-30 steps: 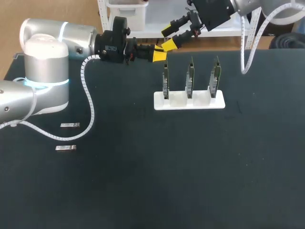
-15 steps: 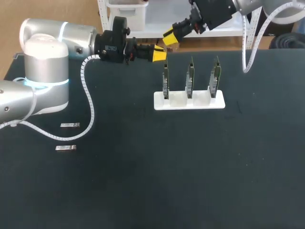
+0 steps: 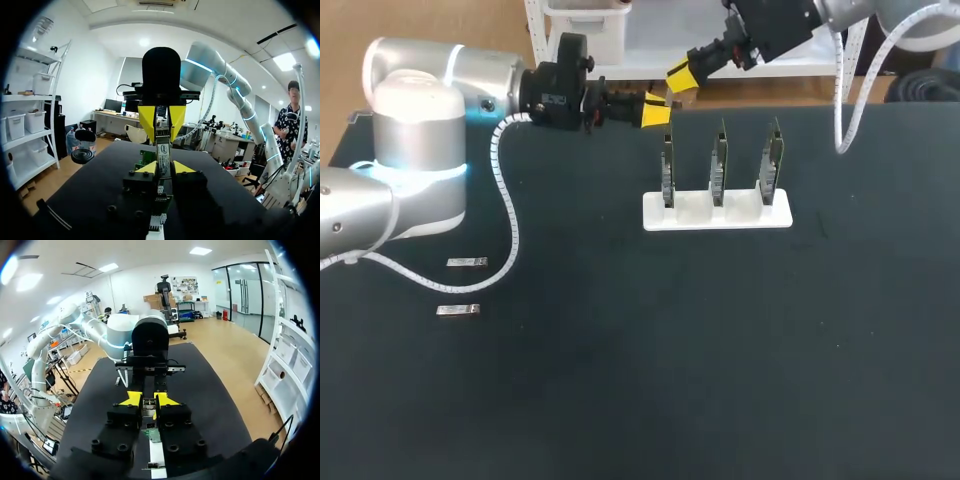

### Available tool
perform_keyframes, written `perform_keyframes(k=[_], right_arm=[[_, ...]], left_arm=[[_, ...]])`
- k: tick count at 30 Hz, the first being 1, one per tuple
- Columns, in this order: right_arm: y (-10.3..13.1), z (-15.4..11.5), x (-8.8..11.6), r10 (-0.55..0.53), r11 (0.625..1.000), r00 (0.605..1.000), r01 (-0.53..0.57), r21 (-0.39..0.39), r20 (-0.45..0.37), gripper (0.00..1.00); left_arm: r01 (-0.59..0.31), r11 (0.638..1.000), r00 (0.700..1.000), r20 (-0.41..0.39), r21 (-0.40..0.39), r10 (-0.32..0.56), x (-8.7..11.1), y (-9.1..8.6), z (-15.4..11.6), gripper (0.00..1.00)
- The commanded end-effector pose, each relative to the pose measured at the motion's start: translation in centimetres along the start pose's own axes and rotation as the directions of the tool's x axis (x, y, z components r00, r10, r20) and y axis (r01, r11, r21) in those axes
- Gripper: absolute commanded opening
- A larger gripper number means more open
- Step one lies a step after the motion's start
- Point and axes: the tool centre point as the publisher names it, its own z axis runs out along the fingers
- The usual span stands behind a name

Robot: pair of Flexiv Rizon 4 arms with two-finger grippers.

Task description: Pick up the optical module with the left hand, and insert it into the network port with the right hand.

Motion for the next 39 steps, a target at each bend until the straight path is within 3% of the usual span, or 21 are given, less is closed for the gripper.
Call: perform_keyframes(k=[1,14,20,24,31,39], right_arm=[[0.1,-0.4,0.2,0.0,1.0,1.0,0.0,0.009,0.003,0.0],[0.0,-0.8,0.4,-0.003,1.0,1.0,0.003,0.018,0.006,0.0],[-0.1,-1.2,0.6,-0.01,1.0,1.0,0.01,0.016,-0.007,0.0],[-0.1,-1.3,0.7,-0.013,1.0,1.0,0.013,0.015,-0.006,0.0],[-0.2,-1.6,0.9,-0.02,1.0,1.0,0.02,0.011,0.0,0.0],[-0.3,-1.7,1.0,-0.023,1.0,1.0,0.023,0.007,-0.001,0.0]], left_arm=[[0.0,1.0,1.0,-0.002,0.001,0.0,0.1,-0.2,-0.1,1.0],[-0.009,1.0,1.0,-0.01,-0.002,0.009,-0.1,-0.3,-0.1,1.0],[-0.103,0.994,0.99,-0.096,-0.03,0.099,-1.1,-0.7,0.1,1.0],[-0.15,0.988,0.985,-0.096,-0.04,0.146,-1.4,-0.8,-0.2,1.0],[-0.288,0.957,0.937,-0.218,-0.041,0.273,-1.4,-1.4,-1.0,1.0],[-0.22,0.97,0.935,-0.305,-0.107,0.179,0.4,-0.9,-2.6,1.0]])
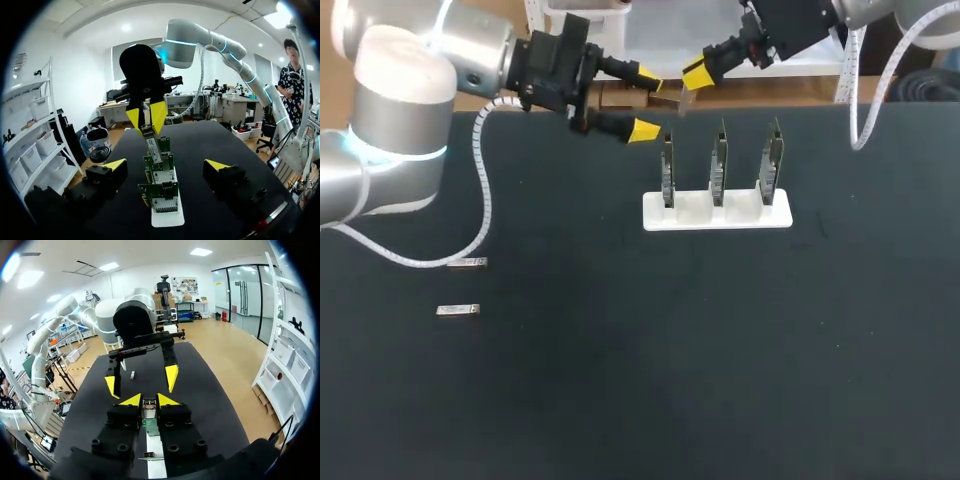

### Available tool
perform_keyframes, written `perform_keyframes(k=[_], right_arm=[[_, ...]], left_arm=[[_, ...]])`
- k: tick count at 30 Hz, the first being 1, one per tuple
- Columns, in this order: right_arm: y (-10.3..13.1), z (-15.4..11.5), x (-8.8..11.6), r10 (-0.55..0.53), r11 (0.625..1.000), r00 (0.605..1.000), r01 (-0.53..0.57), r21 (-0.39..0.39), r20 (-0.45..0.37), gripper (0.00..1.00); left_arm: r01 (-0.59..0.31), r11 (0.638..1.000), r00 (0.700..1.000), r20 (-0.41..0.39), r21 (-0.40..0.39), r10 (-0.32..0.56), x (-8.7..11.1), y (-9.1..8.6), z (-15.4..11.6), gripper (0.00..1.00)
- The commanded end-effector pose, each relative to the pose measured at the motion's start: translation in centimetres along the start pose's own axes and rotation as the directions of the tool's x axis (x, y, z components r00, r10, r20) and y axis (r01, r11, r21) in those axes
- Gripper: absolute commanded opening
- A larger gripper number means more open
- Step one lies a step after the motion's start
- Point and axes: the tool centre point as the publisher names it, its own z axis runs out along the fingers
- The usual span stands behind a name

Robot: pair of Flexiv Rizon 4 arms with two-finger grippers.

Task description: Pick up the optical module with the left hand, and insert it into the network port with the right hand.

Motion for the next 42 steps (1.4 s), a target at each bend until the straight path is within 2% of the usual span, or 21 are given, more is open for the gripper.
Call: perform_keyframes(k=[1,13,20,42], right_arm=[[0.0,-0.1,0.1,-0.004,1.0,1.0,0.004,-0.002,0.002,0.0],[0.1,0.0,0.0,-0.007,1.0,1.0,0.007,-0.015,-0.008,0.0],[0.2,0.0,0.0,-0.004,1.0,1.0,0.003,-0.017,-0.01,0.0],[0.1,0.1,0.3,0.013,1.0,1.0,-0.013,-0.026,0.0,0.0]], left_arm=[[0.035,0.999,0.999,-0.038,-0.034,-0.036,0.6,-0.9,-0.6,1.0],[0.021,0.998,0.988,-0.15,-0.066,-0.03,2.0,-0.7,-0.7,1.0],[0.053,0.996,0.981,-0.184,-0.072,-0.066,2.7,-0.4,-0.4,1.0],[0.078,0.994,0.977,-0.195,-0.076,-0.092,3.4,-0.5,-0.3,1.0]])
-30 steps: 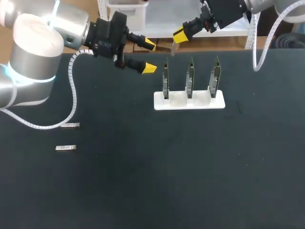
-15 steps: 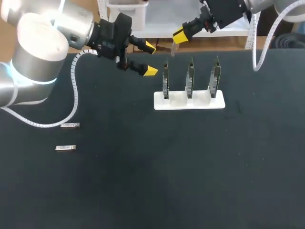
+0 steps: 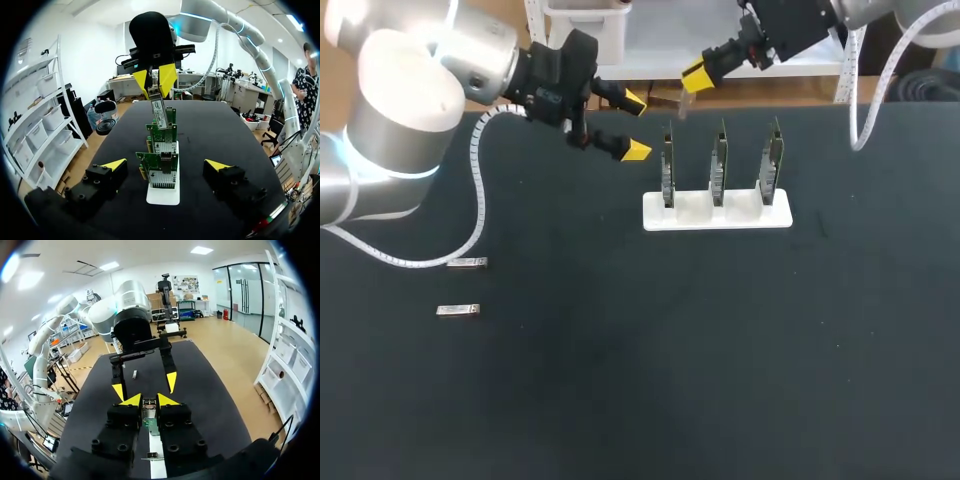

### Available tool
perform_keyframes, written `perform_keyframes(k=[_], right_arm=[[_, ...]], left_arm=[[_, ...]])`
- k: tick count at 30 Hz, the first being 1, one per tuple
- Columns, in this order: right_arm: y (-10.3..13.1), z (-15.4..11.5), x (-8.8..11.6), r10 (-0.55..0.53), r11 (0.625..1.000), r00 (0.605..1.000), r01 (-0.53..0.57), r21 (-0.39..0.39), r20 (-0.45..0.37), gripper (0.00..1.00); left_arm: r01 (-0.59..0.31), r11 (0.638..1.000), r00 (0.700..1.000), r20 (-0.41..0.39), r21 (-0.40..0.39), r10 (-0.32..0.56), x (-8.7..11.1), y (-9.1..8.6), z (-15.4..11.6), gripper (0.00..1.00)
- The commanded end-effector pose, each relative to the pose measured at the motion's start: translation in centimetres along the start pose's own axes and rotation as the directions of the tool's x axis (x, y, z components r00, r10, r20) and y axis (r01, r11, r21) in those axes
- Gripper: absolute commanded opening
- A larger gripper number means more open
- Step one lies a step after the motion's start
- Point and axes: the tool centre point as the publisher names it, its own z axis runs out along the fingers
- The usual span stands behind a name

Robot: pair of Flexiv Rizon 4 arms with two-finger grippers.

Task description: Pick up the optical module with the left hand, and insert it into the network port with the right hand.

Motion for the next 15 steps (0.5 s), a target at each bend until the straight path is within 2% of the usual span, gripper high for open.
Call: perform_keyframes(k=[1,7,10,15], right_arm=[[-0.33,-0.15,0.22,0.0,1.0,1.0,0.0,-0.008,0.003,0.0],[-0.33,-0.19,0.27,0.0,1.0,1.0,0.0,-0.009,-0.005,0.0],[-0.31,-0.19,0.29,0.002,1.0,1.0,-0.002,-0.009,-0.005,0.0],[-0.3,-0.18,0.31,0.0,1.0,1.0,0.0,-0.01,-0.006,0.0]], left_arm=[[0.003,1.0,1.0,-0.003,0.003,-0.003,0.02,0.05,0.03,1.0],[0.002,1.0,1.0,-0.005,0.008,-0.002,-0.04,-0.03,0.24,1.0],[0.004,1.0,0.998,0.064,0.015,-0.005,-0.42,-0.09,0.08,1.0],[0.004,1.0,0.998,0.064,0.015,-0.005,-0.42,-0.09,0.08,1.0]])
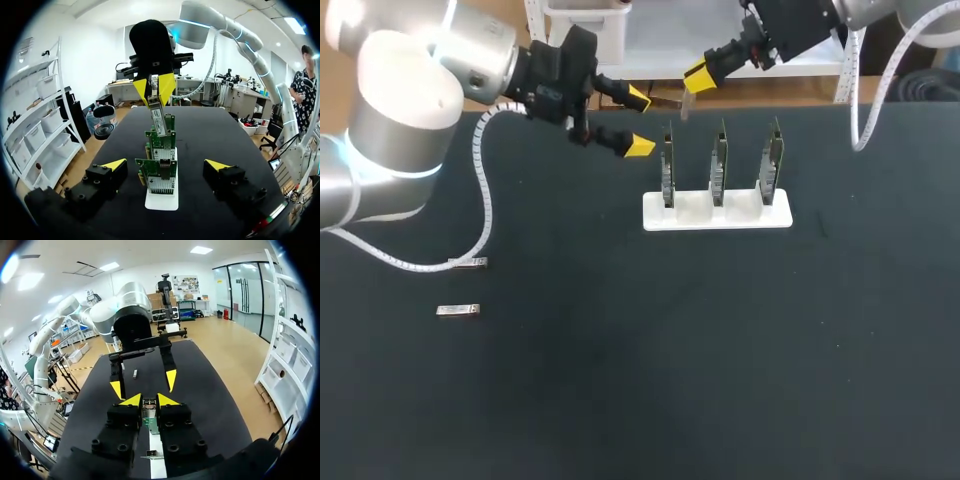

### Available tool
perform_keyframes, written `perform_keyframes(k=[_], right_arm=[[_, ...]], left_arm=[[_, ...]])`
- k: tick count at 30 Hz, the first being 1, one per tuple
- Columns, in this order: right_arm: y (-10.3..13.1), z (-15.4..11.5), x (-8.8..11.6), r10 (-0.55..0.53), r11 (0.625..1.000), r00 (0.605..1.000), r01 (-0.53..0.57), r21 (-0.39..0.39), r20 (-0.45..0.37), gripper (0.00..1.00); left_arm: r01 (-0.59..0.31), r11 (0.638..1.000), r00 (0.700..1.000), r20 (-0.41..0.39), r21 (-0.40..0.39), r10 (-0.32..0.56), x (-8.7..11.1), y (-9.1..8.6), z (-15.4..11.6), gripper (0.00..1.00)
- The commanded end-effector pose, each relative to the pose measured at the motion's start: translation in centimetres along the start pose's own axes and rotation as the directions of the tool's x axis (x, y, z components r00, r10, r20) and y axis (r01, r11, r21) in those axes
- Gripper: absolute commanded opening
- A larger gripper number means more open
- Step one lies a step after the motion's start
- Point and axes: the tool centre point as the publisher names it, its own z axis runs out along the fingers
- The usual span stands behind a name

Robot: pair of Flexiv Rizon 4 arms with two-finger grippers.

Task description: Pick up the optical module with the left hand, and insert it into the network port with the right hand.

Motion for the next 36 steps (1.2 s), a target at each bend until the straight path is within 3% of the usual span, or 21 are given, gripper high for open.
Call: perform_keyframes(k=[1,11,16,36], right_arm=[[-0.2,0.0,0.0,-0.004,1.0,1.0,0.004,-0.006,-0.003,0.0],[-0.2,-0.2,0.2,-0.008,1.0,1.0,0.008,-0.002,-0.009,0.0],[-0.1,0.0,0.2,-0.011,1.0,1.0,0.011,-0.01,-0.004,0.0],[0.1,0.0,0.2,-0.008,1.0,1.0,0.007,-0.013,-0.012,0.0]], left_arm=[[-0.002,1.0,1.0,0.01,0.0,0.002,0.3,0.0,0.0,1.0],[-0.002,1.0,1.0,0.01,0.0,0.002,0.3,0.0,0.0,1.0],[-0.045,0.999,0.993,-0.106,-0.016,0.043,1.2,-0.9,0.5,1.0],[-0.015,1.0,0.992,-0.122,-0.019,0.013,1.8,-0.7,0.8,1.0]])
